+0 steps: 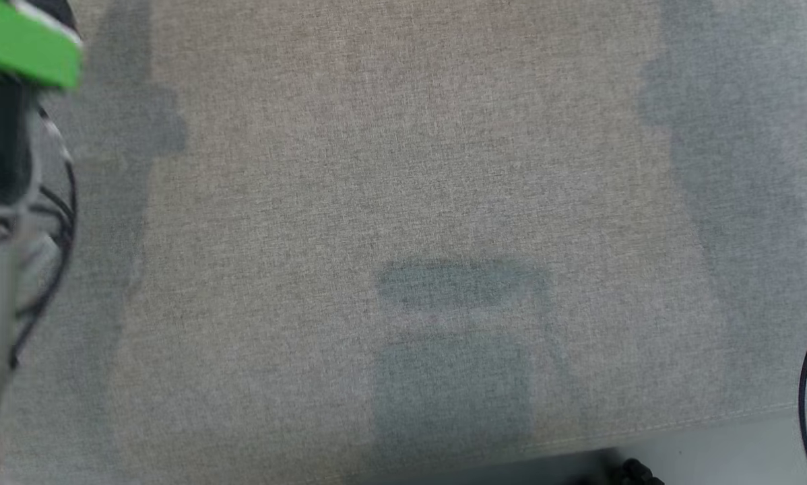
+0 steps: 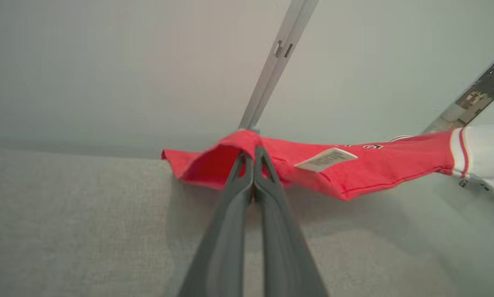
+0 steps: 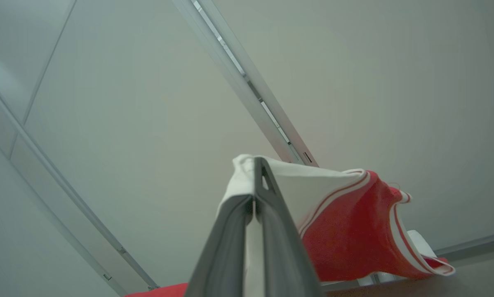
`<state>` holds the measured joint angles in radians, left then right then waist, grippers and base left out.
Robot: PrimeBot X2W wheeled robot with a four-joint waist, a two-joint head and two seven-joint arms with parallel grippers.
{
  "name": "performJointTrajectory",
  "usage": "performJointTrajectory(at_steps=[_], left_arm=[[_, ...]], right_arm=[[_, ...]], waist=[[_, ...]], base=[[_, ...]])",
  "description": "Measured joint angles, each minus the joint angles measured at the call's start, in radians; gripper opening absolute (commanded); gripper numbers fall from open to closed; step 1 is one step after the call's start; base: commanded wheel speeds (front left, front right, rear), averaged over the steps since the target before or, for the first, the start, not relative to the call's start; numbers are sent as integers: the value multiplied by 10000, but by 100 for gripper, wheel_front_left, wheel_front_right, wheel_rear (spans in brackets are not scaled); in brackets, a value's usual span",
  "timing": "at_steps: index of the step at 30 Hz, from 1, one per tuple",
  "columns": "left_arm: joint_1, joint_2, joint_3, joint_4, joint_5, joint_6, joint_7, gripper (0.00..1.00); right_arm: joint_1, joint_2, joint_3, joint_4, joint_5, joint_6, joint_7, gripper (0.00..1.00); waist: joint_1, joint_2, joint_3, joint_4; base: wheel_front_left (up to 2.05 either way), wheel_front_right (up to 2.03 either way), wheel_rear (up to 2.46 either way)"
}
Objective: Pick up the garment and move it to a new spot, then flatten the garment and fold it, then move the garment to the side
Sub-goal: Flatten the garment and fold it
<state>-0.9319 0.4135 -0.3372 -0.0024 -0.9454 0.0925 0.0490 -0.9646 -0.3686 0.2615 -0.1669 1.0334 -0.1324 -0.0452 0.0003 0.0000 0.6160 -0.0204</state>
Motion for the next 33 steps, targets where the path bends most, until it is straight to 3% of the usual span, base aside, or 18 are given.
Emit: performJointTrajectory(at_steps=[4, 7, 15, 21, 25, 33], left_arm=[[2261, -447, -332, 1089, 0, -337, -1106, 0], [3285, -466, -679, 1521, 157, -784, -1718, 0], [4136, -581, -424, 2343, -226, -1467, -2880, 0], [5057, -477, -593, 2602, -313, -1737, -2851, 0], [6114, -111, -1231, 2773, 6, -1816, -2740, 0], [8059, 125, -1532, 2830, -303, -1904, -2637, 0]], right_arm=[[2840, 270, 151, 953, -121, 111, -834, 0], [4238, 278, 414, 1580, -228, 464, -1313, 0], [5573, 117, 677, 2694, -690, 1360, -1931, 0], [6407, -447, 1432, 2817, -1292, 2117, -1919, 0], [7340, -803, 1814, 2798, -1331, 2205, -1908, 0], [9686, -1580, 2715, 2437, -1214, 2291, -1080, 0]], waist=[[0, 0, 441, -37], [0, 0, 486, -119], [-2, 0, -257, -245], [-2, 0, -1069, -295], [-3, 0, -1631, -300], [-3, 0, -2830, -213]], base=[[0, 0, 0], [0, 0, 0], [0, 0, 0], [0, 0, 0], [0, 0, 0], [0, 0, 0]])
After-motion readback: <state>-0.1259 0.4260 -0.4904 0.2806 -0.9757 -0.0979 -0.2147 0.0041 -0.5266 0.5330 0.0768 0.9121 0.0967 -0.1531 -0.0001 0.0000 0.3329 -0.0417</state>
